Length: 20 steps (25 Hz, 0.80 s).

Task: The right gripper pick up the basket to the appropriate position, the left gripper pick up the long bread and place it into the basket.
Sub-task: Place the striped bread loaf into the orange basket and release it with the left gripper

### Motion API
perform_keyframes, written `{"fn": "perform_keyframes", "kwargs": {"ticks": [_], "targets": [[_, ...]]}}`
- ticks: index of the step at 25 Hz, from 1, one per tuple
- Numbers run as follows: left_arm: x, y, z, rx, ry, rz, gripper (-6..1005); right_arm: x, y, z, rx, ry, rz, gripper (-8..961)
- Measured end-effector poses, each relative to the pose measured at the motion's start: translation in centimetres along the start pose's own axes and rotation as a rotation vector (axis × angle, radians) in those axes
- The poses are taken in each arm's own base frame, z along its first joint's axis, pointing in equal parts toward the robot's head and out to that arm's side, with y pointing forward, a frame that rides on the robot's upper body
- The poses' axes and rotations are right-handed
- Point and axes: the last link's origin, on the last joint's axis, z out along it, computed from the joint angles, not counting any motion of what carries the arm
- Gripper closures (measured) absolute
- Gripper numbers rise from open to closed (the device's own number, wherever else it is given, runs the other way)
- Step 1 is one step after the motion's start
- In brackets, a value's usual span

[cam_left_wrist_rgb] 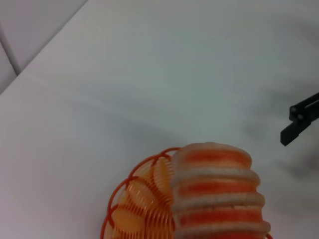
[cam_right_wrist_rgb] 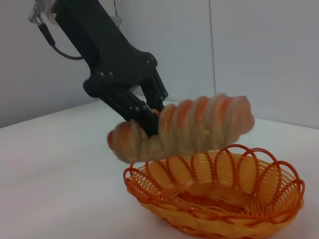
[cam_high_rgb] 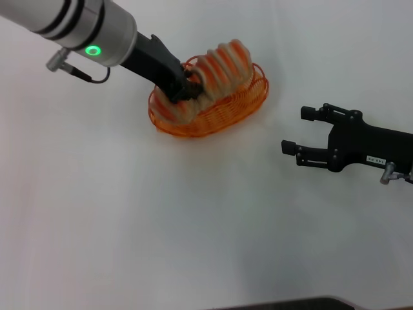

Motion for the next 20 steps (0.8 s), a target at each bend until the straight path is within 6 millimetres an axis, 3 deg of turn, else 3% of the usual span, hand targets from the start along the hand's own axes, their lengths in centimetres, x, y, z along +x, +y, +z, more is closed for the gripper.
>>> {"fn": "perform_keyframes", "kwargs": {"ticks": [6,20], "targets": [[0.0,0.3,1.3,0.003,0.006,0.012,791,-0.1,-0.1,0.1,0.0,-0.001,-0.001,68],[0.2,0.2,2.4,0.051,0.045,-0.028,811,-0.1,-0.3,0.2,0.009,0.005,-0.006,69]]}}
